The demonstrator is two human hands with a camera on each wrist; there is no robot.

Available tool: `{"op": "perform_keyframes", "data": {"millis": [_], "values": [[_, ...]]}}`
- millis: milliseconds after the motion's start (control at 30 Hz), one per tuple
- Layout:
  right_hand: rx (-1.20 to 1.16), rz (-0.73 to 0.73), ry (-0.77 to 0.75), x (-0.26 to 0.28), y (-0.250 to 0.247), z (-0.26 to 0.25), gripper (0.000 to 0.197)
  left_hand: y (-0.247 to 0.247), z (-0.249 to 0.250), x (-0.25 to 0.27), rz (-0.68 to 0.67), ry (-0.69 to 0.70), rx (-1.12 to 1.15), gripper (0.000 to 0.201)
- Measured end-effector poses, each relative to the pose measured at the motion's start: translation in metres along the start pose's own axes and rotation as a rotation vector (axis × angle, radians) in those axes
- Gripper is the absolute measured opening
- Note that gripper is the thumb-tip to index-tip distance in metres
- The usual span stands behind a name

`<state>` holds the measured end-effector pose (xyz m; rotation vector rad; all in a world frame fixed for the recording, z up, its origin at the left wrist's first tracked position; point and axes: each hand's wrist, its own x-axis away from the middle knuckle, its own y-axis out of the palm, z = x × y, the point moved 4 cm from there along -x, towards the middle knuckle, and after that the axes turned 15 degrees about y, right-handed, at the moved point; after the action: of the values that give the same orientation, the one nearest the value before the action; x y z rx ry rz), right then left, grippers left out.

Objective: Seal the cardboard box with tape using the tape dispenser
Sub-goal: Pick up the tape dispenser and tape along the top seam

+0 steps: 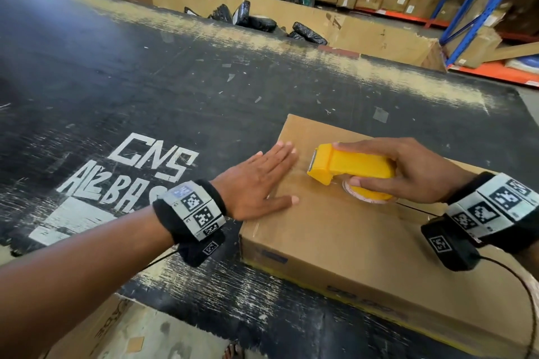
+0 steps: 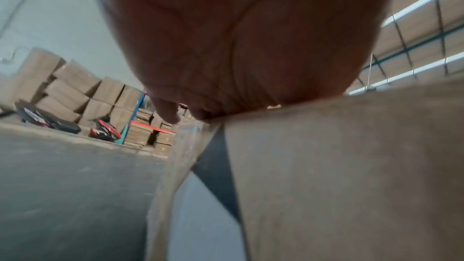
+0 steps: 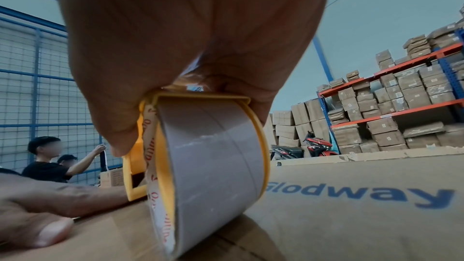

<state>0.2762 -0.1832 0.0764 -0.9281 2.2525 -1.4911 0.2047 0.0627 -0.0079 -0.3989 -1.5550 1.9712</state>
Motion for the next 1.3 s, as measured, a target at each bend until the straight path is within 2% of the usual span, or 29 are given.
{"op": "perform_keyframes", "data": {"millis": [167,333,433,533,600,666,800,900,1033,1166,1266,1300], "values": [[-0.037,-0.031,-0.022,0.024,-0.014,0.028,0.068,-0.002,0.001,0.0,-0.069,-0.025,-0.084,0.09],[-0.031,-0.01,0.046,0.124,-0.059,0.117,0.069,-0.011,0.009,-0.002,-0.155,-0.063,-0.082,0.086],[-0.005,0.001,0.084,0.156,-0.068,0.149,0.072,-0.021,0.018,-0.004,-0.247,-0.099,-0.068,0.091],[0.026,-0.011,0.045,0.156,-0.063,0.16,0.07,-0.036,0.031,-0.016,-0.392,-0.205,-0.142,0.106],[-0.001,-0.005,0.03,0.153,-0.062,0.162,0.068,-0.042,0.049,-0.028,-0.423,-0.252,-0.188,0.108],[-0.04,0.002,0.013,0.153,-0.061,0.165,0.067,-0.044,0.082,-0.046,-0.38,-0.211,-0.198,0.113],[-0.072,0.003,-0.044,0.153,-0.061,0.161,0.065,-0.03,0.159,-0.097,-0.293,-0.11,-0.064,0.098],[-0.024,-0.015,-0.043,0.15,-0.062,0.161,0.062,-0.01,0.193,-0.134,-0.297,-0.085,-0.013,0.096],[0.044,-0.024,-0.035,0.144,-0.062,0.158,0.06,0.014,0.205,-0.153,-0.347,-0.122,-0.032,0.093],[0.082,-0.029,-0.012,0.141,-0.064,0.159,0.062,0.018,0.205,-0.152,-0.364,-0.123,-0.068,0.094],[0.049,-0.077,-0.012,0.158,-0.072,0.169,0.062,0.015,0.202,-0.148,-0.394,-0.135,-0.083,0.091],[0.036,-0.081,0.018,0.179,-0.079,0.186,0.062,0.017,0.209,-0.157,-0.414,-0.119,-0.08,0.09]]}}
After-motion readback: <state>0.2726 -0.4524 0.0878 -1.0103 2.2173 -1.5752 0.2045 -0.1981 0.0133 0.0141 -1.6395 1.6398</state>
